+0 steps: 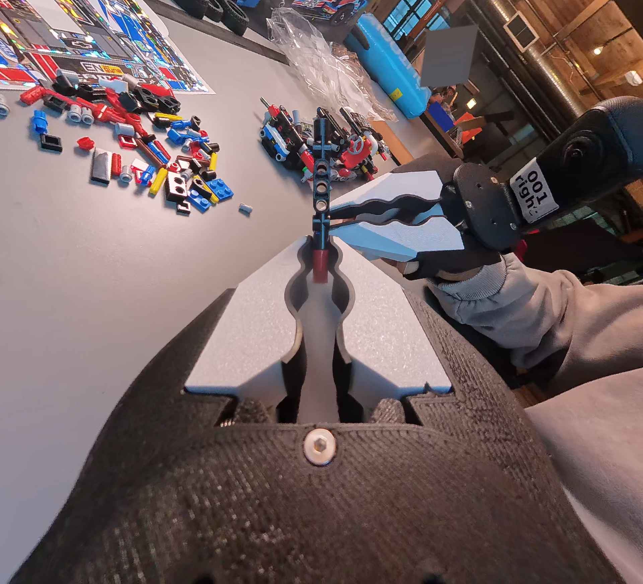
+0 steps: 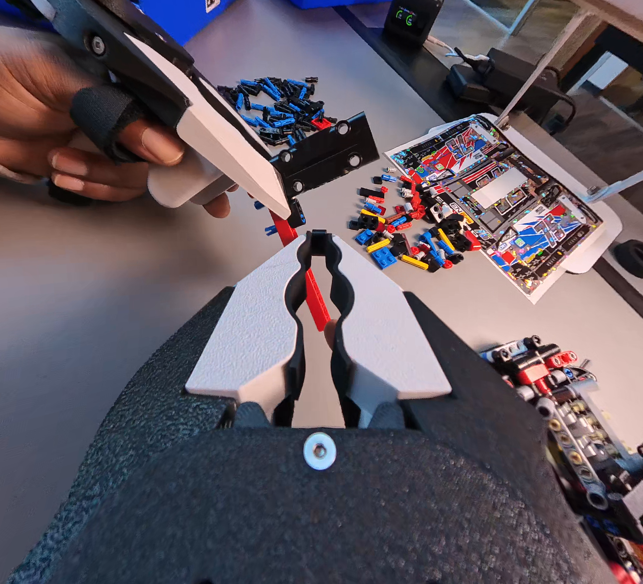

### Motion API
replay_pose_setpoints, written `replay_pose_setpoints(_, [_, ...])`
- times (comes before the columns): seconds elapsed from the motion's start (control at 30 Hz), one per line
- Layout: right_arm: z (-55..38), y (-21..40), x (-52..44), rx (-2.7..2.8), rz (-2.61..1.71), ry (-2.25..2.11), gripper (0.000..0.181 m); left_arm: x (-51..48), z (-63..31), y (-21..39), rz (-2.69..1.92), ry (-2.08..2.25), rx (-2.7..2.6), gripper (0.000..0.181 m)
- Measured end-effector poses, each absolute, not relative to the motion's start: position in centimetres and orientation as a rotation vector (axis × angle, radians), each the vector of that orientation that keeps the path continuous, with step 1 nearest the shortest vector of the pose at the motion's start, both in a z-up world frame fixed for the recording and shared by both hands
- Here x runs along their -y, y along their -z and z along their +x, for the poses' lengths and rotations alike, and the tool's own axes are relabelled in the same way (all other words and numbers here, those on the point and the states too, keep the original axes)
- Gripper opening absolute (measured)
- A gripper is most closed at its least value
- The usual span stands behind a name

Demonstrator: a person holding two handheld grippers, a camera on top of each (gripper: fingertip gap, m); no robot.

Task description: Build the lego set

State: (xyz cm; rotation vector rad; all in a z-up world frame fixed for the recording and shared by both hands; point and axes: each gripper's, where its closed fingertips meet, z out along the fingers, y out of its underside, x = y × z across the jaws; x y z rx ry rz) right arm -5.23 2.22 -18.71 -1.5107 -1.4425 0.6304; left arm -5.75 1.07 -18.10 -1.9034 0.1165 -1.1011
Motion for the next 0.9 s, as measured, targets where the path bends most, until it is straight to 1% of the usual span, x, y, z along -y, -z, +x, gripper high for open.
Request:
replay_pose_setpoints(0.27, [-5.5, 19.2, -1.8, 1.429, -1.527, -0.625, 0.005, -1.3, -5.9, 18.2, -1.909, 1.067, -0.122, 0.004])
replay_pose_setpoints(0.57, [-6.1, 19.7, -0.7, 1.289, -1.721, -0.881, 0.005, -1.5, -6.3, 17.7, -1.876, 1.072, -0.105, 0.005])
replay_pose_setpoints(0.9, [-6.0, 17.6, -0.6, 1.279, -1.641, -1.013, 0.008, -1.2, -6.4, 16.0, -1.782, 1.130, -0.106, 0.005])
